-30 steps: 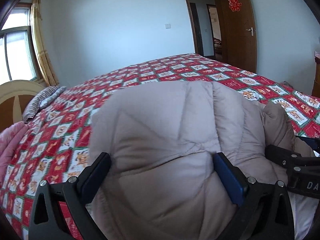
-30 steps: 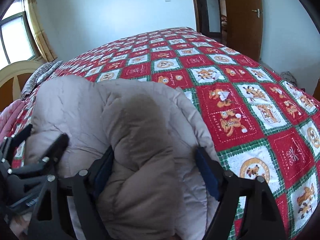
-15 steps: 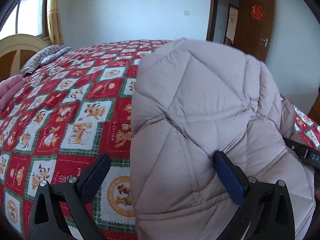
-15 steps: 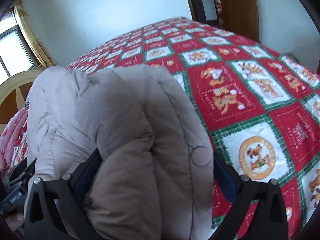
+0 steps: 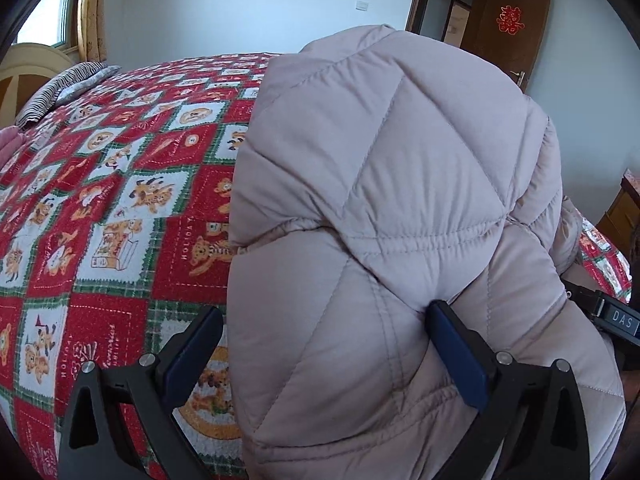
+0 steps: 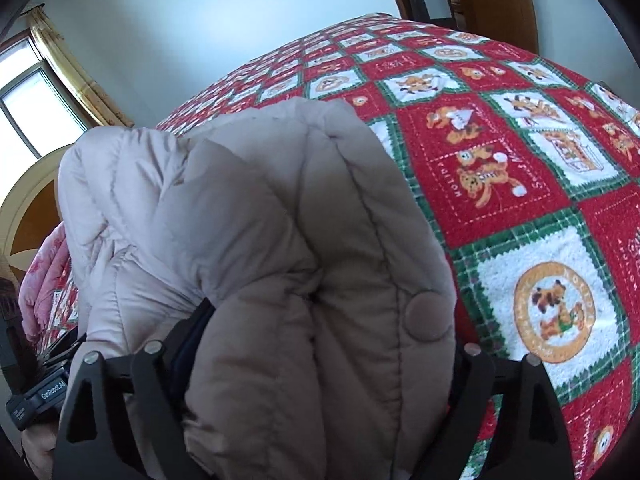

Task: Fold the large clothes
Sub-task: 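Lift the held jacket with both tools and fold it over onto itself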

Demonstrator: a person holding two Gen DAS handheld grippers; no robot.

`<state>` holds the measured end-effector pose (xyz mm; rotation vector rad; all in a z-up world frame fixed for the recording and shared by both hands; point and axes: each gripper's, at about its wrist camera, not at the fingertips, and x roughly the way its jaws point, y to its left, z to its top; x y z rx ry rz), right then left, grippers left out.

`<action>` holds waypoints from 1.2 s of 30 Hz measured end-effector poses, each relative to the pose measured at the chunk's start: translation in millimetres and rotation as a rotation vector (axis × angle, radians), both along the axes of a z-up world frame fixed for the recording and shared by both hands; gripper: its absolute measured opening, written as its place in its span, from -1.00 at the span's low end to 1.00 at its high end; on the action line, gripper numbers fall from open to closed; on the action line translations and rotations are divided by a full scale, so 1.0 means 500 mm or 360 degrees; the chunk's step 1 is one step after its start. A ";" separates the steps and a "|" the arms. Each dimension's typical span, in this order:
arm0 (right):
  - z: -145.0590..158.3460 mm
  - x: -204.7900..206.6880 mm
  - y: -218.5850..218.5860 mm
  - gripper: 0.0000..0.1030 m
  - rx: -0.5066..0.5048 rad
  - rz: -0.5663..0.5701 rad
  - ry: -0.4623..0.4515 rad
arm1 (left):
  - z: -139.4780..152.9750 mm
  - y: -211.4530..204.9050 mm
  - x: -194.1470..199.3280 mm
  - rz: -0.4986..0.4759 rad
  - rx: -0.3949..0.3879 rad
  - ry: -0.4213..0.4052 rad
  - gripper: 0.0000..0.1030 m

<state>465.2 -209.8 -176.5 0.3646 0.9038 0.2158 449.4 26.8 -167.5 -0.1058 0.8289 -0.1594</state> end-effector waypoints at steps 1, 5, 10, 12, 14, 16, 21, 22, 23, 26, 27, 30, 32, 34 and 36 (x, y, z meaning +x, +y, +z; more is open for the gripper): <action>-0.001 -0.002 0.000 0.65 0.0013 0.0012 -0.0004 | 0.000 0.000 -0.001 -0.0023 -0.0019 -0.0003 0.83; -0.003 -0.004 0.003 0.50 0.0046 0.0048 -0.0020 | 0.007 -0.018 -0.017 -0.0059 -0.0004 -0.0047 0.57; -0.002 -0.015 0.005 0.05 0.0116 0.0098 -0.0075 | 0.024 -0.038 -0.037 -0.0097 0.0043 -0.0116 0.19; 0.001 -0.022 0.004 -0.08 0.0149 0.0110 -0.0106 | 0.032 -0.044 -0.046 -0.0105 0.0083 -0.0152 0.05; 0.007 -0.031 0.004 -0.18 0.0155 0.0112 -0.0128 | 0.045 -0.055 -0.064 -0.0118 0.0144 -0.0219 -0.08; 0.017 -0.045 0.006 -0.29 0.0152 0.0117 -0.0159 | 0.056 -0.065 -0.079 -0.0129 0.0204 -0.0260 -0.19; 0.034 -0.061 0.003 -0.39 0.0187 0.0125 -0.0199 | 0.089 -0.069 -0.106 -0.0151 0.0237 -0.0313 -0.31; 0.037 -0.063 0.002 -0.41 0.0196 0.0129 -0.0205 | 0.092 -0.064 -0.103 -0.0154 0.0243 -0.0318 -0.32; 0.042 -0.069 0.003 -0.41 0.0200 0.0135 -0.0215 | 0.100 -0.065 -0.111 -0.0159 0.0257 -0.0333 -0.33; 0.054 -0.080 0.010 -0.43 0.0218 0.0156 -0.0232 | 0.117 -0.058 -0.128 -0.0166 0.0271 -0.0353 -0.35; 0.057 -0.080 0.013 -0.44 0.0221 0.0163 -0.0236 | 0.122 -0.054 -0.134 -0.0163 0.0267 -0.0356 -0.36; 0.072 -0.091 0.027 -0.44 0.0236 0.0197 -0.0254 | 0.143 -0.039 -0.158 -0.0154 0.0284 -0.0376 -0.37; 0.080 -0.094 0.039 -0.45 0.0244 0.0223 -0.0265 | 0.157 -0.025 -0.172 -0.0136 0.0296 -0.0393 -0.38; 0.091 -0.095 0.059 -0.45 0.0254 0.0256 -0.0275 | 0.170 -0.014 -0.187 -0.0122 0.0312 -0.0411 -0.38; 0.100 -0.096 0.079 -0.45 0.0258 0.0289 -0.0284 | 0.183 0.004 -0.199 -0.0099 0.0328 -0.0425 -0.38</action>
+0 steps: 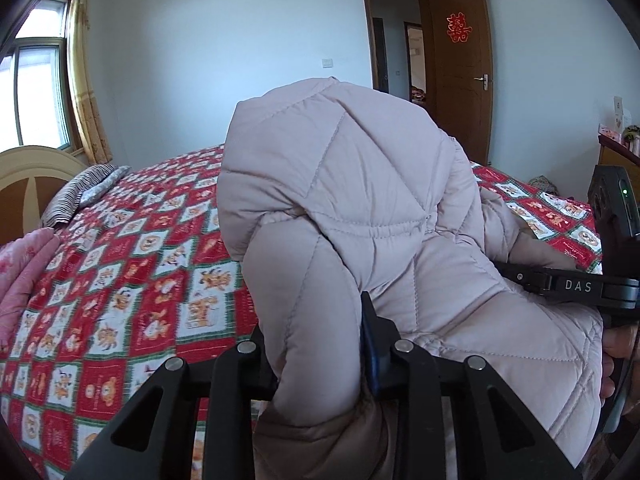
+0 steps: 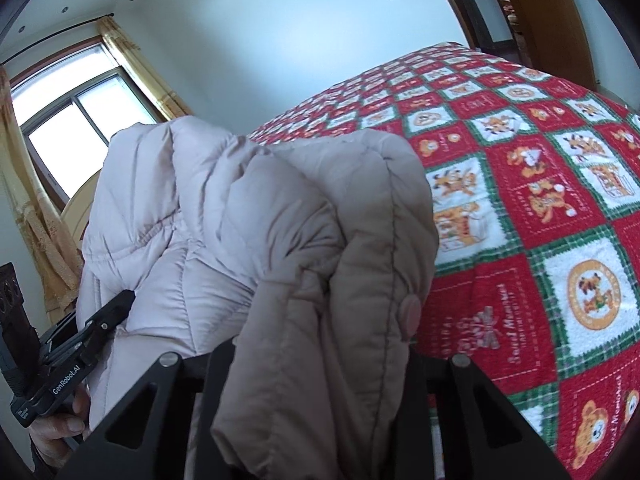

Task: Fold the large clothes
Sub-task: 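Lift the held jacket with both tools and fold it over onto itself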

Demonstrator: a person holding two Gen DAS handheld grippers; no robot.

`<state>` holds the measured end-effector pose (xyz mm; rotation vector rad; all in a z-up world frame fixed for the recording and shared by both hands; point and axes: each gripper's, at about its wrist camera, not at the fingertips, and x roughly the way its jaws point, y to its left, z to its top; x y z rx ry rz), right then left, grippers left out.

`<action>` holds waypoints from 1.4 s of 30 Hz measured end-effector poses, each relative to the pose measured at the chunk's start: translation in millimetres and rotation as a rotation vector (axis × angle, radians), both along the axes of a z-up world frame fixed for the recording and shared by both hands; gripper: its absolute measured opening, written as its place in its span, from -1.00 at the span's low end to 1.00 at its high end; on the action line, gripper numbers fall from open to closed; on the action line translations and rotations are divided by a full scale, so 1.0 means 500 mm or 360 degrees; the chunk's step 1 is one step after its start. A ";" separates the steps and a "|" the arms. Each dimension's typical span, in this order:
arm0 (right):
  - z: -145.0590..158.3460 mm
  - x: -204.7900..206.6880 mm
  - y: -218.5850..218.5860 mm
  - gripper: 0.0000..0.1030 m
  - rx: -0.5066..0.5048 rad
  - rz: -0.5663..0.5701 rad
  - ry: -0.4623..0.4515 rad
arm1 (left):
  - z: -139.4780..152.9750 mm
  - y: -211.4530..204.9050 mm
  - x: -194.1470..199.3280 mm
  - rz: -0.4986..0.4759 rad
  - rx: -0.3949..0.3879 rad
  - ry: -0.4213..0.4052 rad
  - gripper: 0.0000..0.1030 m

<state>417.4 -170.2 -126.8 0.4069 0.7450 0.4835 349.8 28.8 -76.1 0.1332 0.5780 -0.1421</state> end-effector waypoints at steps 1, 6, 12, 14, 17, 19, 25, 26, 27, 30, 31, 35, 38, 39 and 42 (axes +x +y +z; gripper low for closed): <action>0.004 -0.001 0.010 -0.45 0.0001 0.0015 -0.0007 | 0.003 0.007 -0.003 0.0009 0.0002 -0.0003 -0.39; 0.025 -0.005 0.065 -0.46 0.0003 0.0095 -0.0038 | 0.022 0.059 -0.029 0.0075 0.0011 -0.0032 -0.39; 0.054 -0.009 0.129 -0.46 -0.0006 0.0188 -0.0078 | 0.045 0.115 -0.061 0.0163 0.0015 -0.0081 -0.39; 0.060 -0.009 0.147 -0.46 -0.0010 0.0212 -0.0086 | 0.049 0.133 -0.069 0.0189 0.0014 -0.0086 -0.39; 0.067 -0.010 0.178 -0.47 -0.0018 0.0252 -0.0094 | 0.052 0.159 -0.080 0.0224 0.0015 -0.0093 -0.39; 0.068 -0.008 0.194 -0.47 -0.0019 0.0275 -0.0093 | 0.054 0.175 -0.088 0.0248 0.0012 -0.0097 -0.39; 0.068 -0.004 0.241 -0.47 -0.0029 0.0344 -0.0086 | 0.053 0.215 -0.112 0.0312 0.0002 -0.0105 -0.40; 0.068 -0.003 0.252 -0.47 -0.0036 0.0361 -0.0085 | 0.053 0.220 -0.115 0.0321 -0.0001 -0.0105 -0.40; 0.069 -0.004 0.262 -0.47 -0.0041 0.0375 -0.0084 | 0.051 0.229 -0.119 0.0334 -0.0007 -0.0104 -0.40; 0.071 -0.001 0.292 -0.47 -0.0052 0.0419 -0.0081 | 0.049 0.256 -0.129 0.0375 -0.0017 -0.0103 -0.40; 0.072 -0.001 0.302 -0.47 -0.0055 0.0431 -0.0080 | 0.048 0.266 -0.133 0.0392 -0.0017 -0.0104 -0.40; 0.070 0.007 0.355 -0.47 -0.0072 0.0493 -0.0071 | 0.041 0.311 -0.143 0.0453 -0.0021 -0.0096 -0.40; 0.065 0.013 0.402 -0.47 -0.0088 0.0552 -0.0060 | 0.035 0.347 -0.153 0.0515 -0.0025 -0.0085 -0.40; 0.064 0.014 0.417 -0.47 -0.0094 0.0570 -0.0058 | 0.033 0.357 -0.156 0.0533 -0.0025 -0.0082 -0.40; 0.059 0.021 0.458 -0.47 -0.0111 0.0625 -0.0049 | 0.027 0.392 -0.165 0.0585 -0.0030 -0.0071 -0.40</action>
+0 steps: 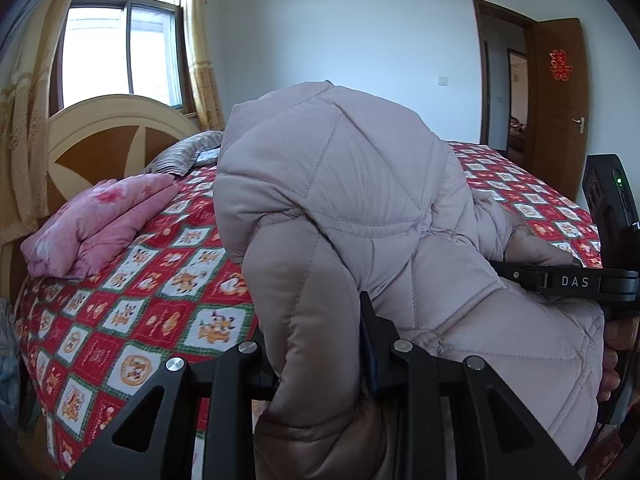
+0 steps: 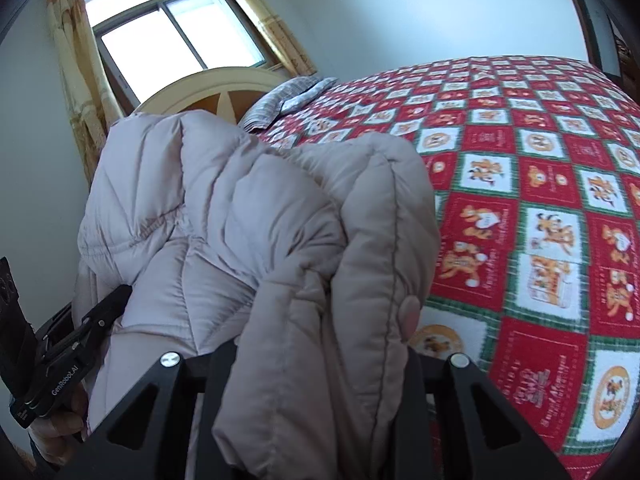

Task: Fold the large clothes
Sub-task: 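Lift the held jacket with both tools and fold it over onto itself, then lower the folded jacket onto the quilt and open both tools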

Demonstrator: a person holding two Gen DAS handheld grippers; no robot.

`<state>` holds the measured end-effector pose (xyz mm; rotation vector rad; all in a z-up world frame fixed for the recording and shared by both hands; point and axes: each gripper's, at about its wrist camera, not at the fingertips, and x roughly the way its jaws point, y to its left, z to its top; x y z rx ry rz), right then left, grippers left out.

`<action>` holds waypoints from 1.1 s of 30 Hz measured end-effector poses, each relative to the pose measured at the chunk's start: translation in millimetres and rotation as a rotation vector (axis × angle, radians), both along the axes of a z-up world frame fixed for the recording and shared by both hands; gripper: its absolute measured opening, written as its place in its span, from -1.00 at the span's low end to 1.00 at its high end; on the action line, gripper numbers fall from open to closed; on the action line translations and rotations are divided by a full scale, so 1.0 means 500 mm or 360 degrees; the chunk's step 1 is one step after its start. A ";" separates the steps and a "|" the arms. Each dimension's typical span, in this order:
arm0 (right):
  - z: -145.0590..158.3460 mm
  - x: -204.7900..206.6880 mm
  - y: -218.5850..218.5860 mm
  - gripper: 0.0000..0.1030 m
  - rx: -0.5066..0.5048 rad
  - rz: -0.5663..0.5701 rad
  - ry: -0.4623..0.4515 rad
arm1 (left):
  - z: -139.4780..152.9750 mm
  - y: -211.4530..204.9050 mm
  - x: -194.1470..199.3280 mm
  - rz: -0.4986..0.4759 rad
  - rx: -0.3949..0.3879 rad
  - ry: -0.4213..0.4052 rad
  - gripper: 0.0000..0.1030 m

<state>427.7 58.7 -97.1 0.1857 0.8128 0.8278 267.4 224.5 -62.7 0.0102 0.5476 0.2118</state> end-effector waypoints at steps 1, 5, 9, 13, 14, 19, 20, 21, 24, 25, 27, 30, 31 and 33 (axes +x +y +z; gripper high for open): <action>-0.001 0.003 0.012 -0.47 -0.0007 0.0016 0.0001 | -0.003 0.011 -0.003 0.0018 -0.0003 0.0004 -0.40; -0.009 0.004 0.060 -0.47 -0.0039 0.0080 0.0008 | -0.014 0.047 -0.013 0.0078 -0.0022 0.0021 -0.40; -0.018 0.004 0.089 -0.47 -0.0061 0.0118 0.0013 | -0.029 0.077 -0.018 0.0112 -0.0044 0.0036 -0.40; -0.040 0.009 0.107 -0.47 -0.0093 0.0128 0.0044 | -0.055 0.096 -0.013 0.0131 -0.0054 0.0068 -0.36; -0.043 0.010 0.111 -0.46 -0.0098 0.0128 0.0052 | -0.064 0.101 -0.012 0.0146 -0.0060 0.0073 -0.33; -0.065 0.019 0.131 -0.43 -0.0130 0.0137 0.0087 | -0.109 0.128 -0.009 0.0214 -0.0059 0.0114 0.05; -0.069 0.020 0.135 -0.42 -0.0135 0.0137 0.0093 | -0.118 0.137 -0.012 0.0222 -0.0081 0.0111 0.09; -0.073 0.021 0.138 -0.40 -0.0141 0.0137 0.0100 | -0.124 0.143 -0.013 0.0230 -0.0087 0.0107 0.19; -0.086 0.025 0.146 -0.35 -0.0168 0.0133 0.0116 | -0.137 0.157 -0.018 0.0264 -0.0092 0.0089 0.43; -0.090 0.026 0.147 -0.33 -0.0173 0.0132 0.0126 | -0.142 0.162 -0.018 0.0276 -0.0100 0.0086 0.50; -0.095 0.027 0.148 -0.29 -0.0180 0.0129 0.0137 | -0.147 0.171 -0.019 0.0281 -0.0126 0.0072 0.52; -0.092 0.027 0.142 -0.07 -0.0185 0.0107 0.0138 | -0.135 0.164 -0.032 0.0294 -0.0108 0.0053 0.51; -0.087 0.025 0.136 0.05 -0.0183 0.0085 0.0134 | -0.125 0.158 -0.041 0.0301 -0.0094 0.0050 0.51; -0.067 0.013 0.119 0.14 -0.0168 0.0044 0.0114 | -0.101 0.149 -0.062 0.0305 -0.0075 0.0014 0.51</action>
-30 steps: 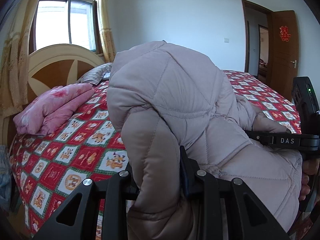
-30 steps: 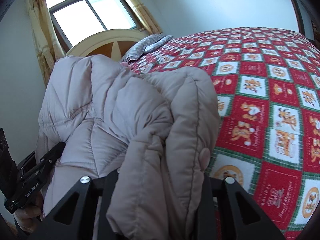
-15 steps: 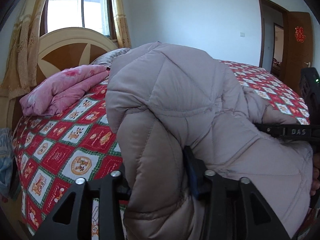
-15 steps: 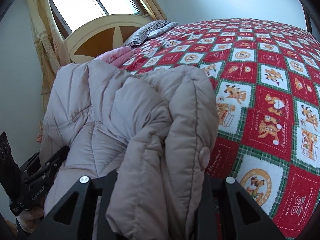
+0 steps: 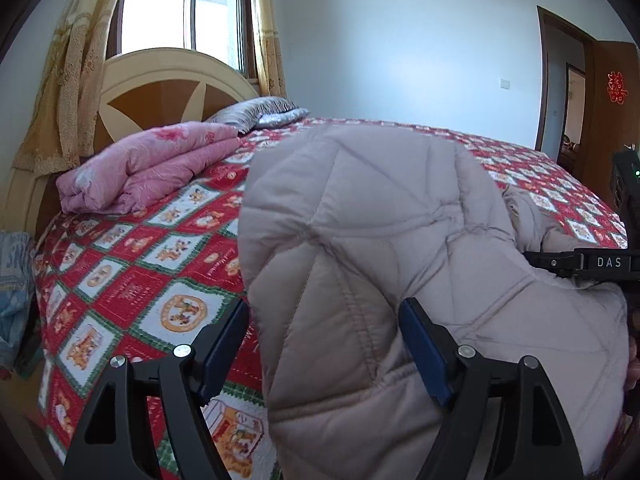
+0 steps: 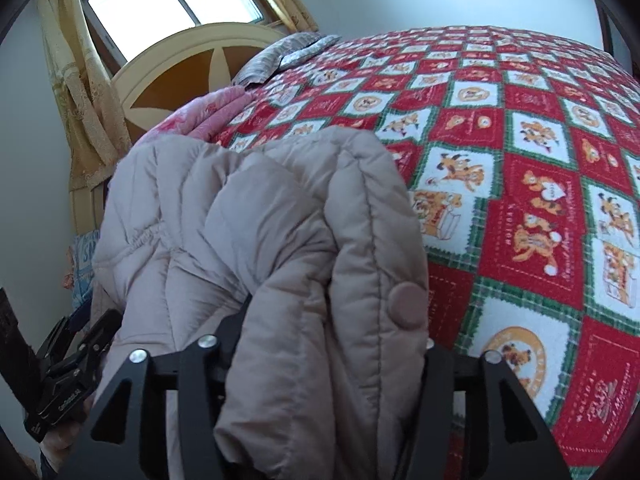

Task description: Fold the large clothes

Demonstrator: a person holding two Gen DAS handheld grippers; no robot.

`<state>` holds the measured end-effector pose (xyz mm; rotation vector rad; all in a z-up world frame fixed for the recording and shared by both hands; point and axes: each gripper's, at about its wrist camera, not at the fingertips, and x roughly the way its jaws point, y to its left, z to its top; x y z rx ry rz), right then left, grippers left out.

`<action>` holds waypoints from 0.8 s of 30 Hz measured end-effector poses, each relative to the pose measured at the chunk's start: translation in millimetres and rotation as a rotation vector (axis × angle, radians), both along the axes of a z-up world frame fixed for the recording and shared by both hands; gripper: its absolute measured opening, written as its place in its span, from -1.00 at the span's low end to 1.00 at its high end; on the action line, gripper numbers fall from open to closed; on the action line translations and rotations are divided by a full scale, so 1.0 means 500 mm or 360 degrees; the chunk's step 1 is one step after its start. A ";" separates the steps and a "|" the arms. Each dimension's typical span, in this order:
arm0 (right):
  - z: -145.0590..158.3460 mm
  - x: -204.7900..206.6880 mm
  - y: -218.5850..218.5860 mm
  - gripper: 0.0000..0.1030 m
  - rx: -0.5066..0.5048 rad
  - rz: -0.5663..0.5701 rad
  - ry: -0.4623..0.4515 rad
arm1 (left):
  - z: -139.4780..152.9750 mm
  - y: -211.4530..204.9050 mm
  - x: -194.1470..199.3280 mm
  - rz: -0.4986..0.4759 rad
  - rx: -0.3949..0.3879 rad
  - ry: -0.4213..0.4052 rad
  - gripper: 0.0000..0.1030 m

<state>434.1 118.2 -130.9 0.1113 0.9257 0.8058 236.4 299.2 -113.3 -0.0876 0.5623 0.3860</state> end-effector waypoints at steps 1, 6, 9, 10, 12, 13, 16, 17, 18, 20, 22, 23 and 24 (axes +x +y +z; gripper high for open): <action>0.012 -0.008 -0.008 0.22 0.0003 -0.0019 -0.0021 | 0.012 -0.003 -0.011 0.0003 0.0013 -0.0026 0.51; 0.093 -0.083 -0.061 0.56 0.0021 -0.0121 -0.0208 | 0.096 -0.034 -0.094 -0.0015 0.0079 -0.0208 0.66; 0.142 -0.143 -0.087 0.63 0.0036 -0.0144 -0.0337 | 0.132 -0.050 -0.135 -0.0033 0.0111 -0.0266 0.70; 0.155 -0.160 -0.093 0.63 0.0031 -0.0161 -0.0376 | 0.143 -0.055 -0.149 -0.0044 0.0113 -0.0298 0.70; 0.176 -0.189 -0.103 0.66 0.0048 -0.0179 -0.0432 | 0.160 -0.065 -0.165 -0.0070 0.0118 -0.0339 0.71; 0.186 -0.200 -0.105 0.67 0.0057 -0.0185 -0.0454 | 0.170 -0.070 -0.170 -0.0079 0.0132 -0.0351 0.71; 0.209 -0.228 -0.107 0.70 0.0066 -0.0193 -0.0516 | 0.191 -0.081 -0.184 -0.0095 0.0136 -0.0396 0.71; 0.215 -0.234 -0.110 0.70 0.0066 -0.0194 -0.0531 | 0.197 -0.085 -0.189 -0.0100 0.0132 -0.0409 0.71; 0.223 -0.244 -0.111 0.70 0.0066 -0.0198 -0.0554 | 0.204 -0.088 -0.194 -0.0104 0.0131 -0.0426 0.71; 0.232 -0.254 -0.116 0.71 0.0080 -0.0200 -0.0573 | 0.215 -0.095 -0.203 -0.0110 0.0144 -0.0453 0.71; 0.237 -0.262 -0.120 0.71 0.0091 -0.0197 -0.0578 | 0.221 -0.099 -0.207 -0.0117 0.0145 -0.0470 0.71; 0.240 -0.265 -0.119 0.71 0.0092 -0.0193 -0.0584 | 0.223 -0.100 -0.210 -0.0118 0.0146 -0.0475 0.71; 0.241 -0.269 -0.119 0.72 0.0092 -0.0190 -0.0589 | 0.225 -0.100 -0.212 -0.0117 0.0148 -0.0478 0.71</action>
